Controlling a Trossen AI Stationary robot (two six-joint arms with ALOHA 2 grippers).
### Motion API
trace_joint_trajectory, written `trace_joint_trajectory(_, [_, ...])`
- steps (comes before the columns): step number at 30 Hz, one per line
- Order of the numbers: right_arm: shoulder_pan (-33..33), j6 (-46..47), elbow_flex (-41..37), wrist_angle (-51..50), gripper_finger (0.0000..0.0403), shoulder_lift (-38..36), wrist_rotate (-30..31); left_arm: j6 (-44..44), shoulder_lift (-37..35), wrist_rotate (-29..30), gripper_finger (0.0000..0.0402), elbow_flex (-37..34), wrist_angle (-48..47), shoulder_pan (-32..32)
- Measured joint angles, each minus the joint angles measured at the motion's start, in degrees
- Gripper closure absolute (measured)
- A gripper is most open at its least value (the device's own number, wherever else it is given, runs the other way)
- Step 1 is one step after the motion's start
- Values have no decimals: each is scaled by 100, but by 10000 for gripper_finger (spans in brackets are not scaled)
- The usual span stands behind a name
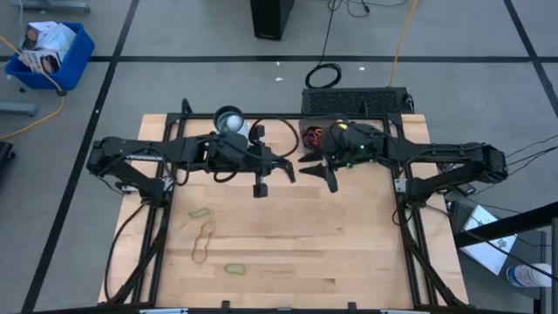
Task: Pick and place rubber bands into bin
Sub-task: Put the black rubber band into the black bin
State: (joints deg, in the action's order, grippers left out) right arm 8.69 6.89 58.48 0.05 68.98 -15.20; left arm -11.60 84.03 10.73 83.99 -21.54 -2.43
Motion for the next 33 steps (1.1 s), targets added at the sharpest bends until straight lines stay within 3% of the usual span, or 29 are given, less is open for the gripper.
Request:
trace_joint_trajectory(15, [-461, 159, 2, 1560, 272, 476, 37, -90, 2, 98, 394, -4, 214, 12])
trace_joint_trajectory(22, [-544, 523, 0, 1726, 280, 850, 30, -135, 2, 170, 382, -4, 214, 12])
trace_joint_trajectory(28, [-544, 611, 0, 1740, 332, 884, -2, -170, 2, 286, 395, -4, 190, 17])
trace_joint_trajectory(33, [-544, 521, 1, 1745, 394, 835, -10, -160, 2, 288, 376, -5, 192, 17])
